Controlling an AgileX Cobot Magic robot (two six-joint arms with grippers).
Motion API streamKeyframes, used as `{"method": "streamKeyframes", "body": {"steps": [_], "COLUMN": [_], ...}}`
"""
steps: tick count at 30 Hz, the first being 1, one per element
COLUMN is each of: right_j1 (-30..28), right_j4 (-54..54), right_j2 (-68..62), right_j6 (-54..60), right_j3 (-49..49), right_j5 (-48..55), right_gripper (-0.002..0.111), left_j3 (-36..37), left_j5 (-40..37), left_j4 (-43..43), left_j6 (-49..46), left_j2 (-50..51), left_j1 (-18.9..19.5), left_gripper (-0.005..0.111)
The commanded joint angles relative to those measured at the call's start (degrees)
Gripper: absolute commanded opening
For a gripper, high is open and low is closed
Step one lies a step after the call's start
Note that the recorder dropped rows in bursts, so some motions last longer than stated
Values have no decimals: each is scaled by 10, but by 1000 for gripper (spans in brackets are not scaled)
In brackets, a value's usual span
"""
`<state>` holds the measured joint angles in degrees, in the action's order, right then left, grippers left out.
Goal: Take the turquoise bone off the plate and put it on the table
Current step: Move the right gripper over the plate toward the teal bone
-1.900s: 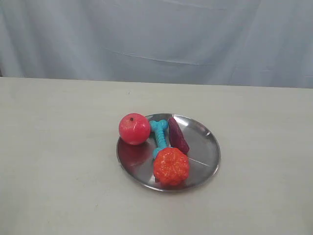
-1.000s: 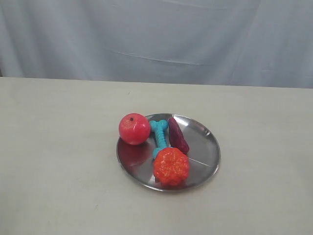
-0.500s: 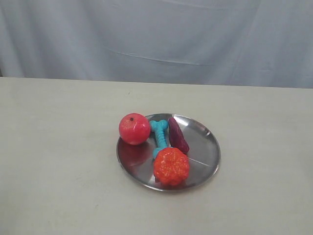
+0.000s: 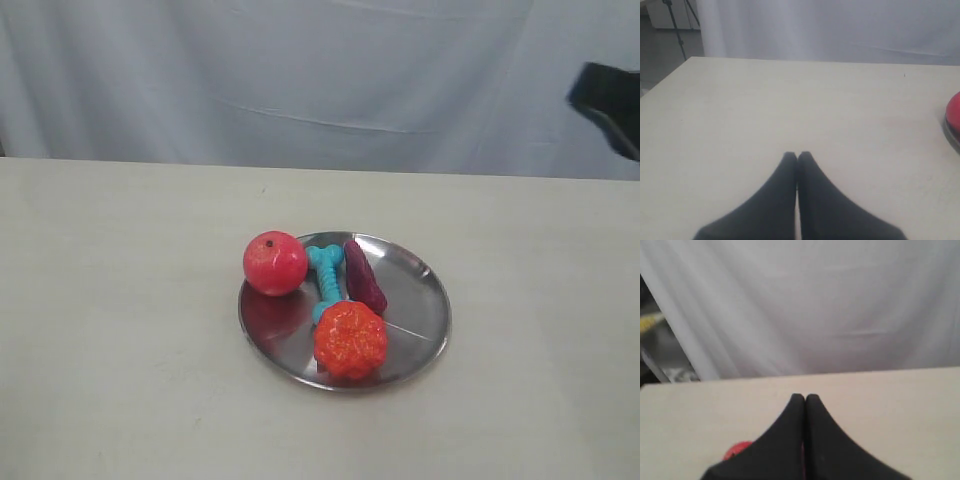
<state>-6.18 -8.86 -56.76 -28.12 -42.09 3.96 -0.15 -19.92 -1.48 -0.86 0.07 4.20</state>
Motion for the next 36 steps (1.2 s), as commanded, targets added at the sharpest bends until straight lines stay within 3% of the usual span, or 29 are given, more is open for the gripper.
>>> {"method": "streamKeyframes", "body": {"steps": [1, 6, 16, 18, 20, 22, 25, 32, 36], "right_j1": [19, 19, 19, 19, 25, 36, 60, 112, 132], "right_j4": [-15, 62, 189, 217, 246, 255, 251, 212, 108], "right_j2": [-132, -239, -403, -438, -475, -507, -553, -654, -702], "right_j6": [59, 199, 372, 396, 425, 434, 448, 414, 340], "right_j3": [-149, -281, -459, -495, -524, -542, -562, -619, -653], "right_j5": [189, 343, 460, 488, 507, 502, 487, 487, 513], "right_gripper": [-1, -1, 0, 7, 22, 39, 51, 50, 50], "left_j3": [1, 1, 1, 1, 1, 1, 1, 1, 1], "left_j5": [3, 3, 3, 3, 3, 3, 3, 3, 3], "left_j4": [-5, -5, -5, -5, -5, -5, -5, -5, -5], "left_j6": [2, 2, 2, 2, 2, 2, 2, 2, 2], "left_j2": [-1, -1, -1, -1, -1, -1, -1, -1, -1], "left_j1": [3, 3, 3, 3, 3, 3, 3, 3, 3], "left_gripper": [0, 0, 0, 0, 0, 0, 0, 0, 0]}}
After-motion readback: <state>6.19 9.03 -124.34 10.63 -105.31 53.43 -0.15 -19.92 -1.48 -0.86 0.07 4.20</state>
